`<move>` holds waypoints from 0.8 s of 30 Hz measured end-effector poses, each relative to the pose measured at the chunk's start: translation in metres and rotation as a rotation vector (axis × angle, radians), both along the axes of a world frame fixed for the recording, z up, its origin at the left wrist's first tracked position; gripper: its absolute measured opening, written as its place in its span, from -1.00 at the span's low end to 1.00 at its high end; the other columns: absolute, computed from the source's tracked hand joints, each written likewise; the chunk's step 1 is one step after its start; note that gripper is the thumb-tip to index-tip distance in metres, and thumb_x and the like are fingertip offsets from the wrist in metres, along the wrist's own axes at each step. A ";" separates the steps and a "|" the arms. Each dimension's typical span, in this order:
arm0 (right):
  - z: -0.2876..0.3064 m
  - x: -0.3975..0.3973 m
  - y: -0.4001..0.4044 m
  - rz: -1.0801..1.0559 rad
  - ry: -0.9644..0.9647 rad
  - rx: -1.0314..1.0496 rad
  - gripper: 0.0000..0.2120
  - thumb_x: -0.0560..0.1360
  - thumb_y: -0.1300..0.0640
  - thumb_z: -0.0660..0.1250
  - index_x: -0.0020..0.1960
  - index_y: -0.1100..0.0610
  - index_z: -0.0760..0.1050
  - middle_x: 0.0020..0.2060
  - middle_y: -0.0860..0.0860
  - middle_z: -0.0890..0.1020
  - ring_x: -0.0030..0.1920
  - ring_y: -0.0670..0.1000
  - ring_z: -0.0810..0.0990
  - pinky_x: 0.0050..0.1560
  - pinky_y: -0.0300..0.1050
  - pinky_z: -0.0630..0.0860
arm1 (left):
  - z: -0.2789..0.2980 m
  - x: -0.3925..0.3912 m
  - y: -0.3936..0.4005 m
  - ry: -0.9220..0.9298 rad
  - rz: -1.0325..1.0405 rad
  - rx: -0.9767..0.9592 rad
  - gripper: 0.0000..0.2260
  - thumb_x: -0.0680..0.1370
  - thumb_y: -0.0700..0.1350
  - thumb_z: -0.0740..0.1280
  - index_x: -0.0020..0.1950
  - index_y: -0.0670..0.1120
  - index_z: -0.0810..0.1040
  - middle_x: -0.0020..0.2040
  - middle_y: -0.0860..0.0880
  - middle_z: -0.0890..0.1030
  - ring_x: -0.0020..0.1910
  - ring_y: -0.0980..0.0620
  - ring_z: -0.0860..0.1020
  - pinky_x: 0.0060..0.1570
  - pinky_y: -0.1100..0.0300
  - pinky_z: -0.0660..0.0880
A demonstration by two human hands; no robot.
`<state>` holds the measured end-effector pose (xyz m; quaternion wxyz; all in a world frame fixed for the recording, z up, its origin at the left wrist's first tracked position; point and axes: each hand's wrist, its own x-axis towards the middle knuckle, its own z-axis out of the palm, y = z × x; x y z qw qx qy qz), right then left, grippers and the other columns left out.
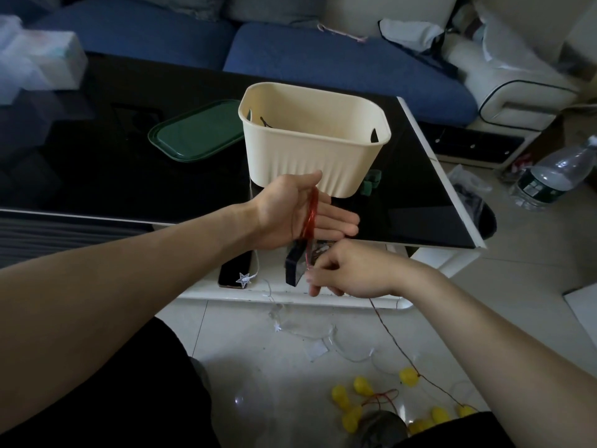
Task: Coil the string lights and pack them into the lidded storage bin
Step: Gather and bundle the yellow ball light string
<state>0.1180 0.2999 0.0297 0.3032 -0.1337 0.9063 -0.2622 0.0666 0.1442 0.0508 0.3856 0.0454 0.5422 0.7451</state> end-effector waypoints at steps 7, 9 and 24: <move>0.020 0.004 -0.005 -0.019 0.224 -0.154 -0.84 0.58 0.09 0.38 -0.10 0.09 0.70 -0.37 -0.05 0.63 -0.39 -0.16 0.52 -0.31 -0.22 0.46 | -0.014 0.003 -0.001 0.002 -0.230 -0.145 -0.34 0.65 0.16 0.02 0.34 -0.45 0.34 -0.13 -0.23 0.63 -0.17 -0.17 0.60 -0.14 0.03 0.58; 0.022 0.002 0.000 -0.062 0.301 -0.196 -0.85 0.56 0.13 0.39 -0.13 0.04 0.72 -0.34 -0.03 0.69 -0.36 -0.12 0.60 -0.28 -0.18 0.53 | -0.018 0.003 -0.002 -0.016 -0.375 -0.142 -0.39 0.65 0.17 0.02 0.22 -0.38 0.48 -0.02 -0.31 0.60 -0.03 -0.28 0.59 0.01 -0.05 0.60; 0.007 -0.014 0.044 -0.217 0.256 -0.540 -0.74 0.34 0.15 0.55 0.00 0.22 0.69 -0.24 -0.01 0.73 -0.22 -0.15 0.68 -0.17 -0.33 0.54 | -0.024 -0.008 -0.006 0.071 -0.618 -0.274 -0.36 0.56 0.20 0.13 0.25 -0.38 0.51 -0.27 -0.18 0.62 -0.67 0.11 0.27 -0.57 0.23 0.07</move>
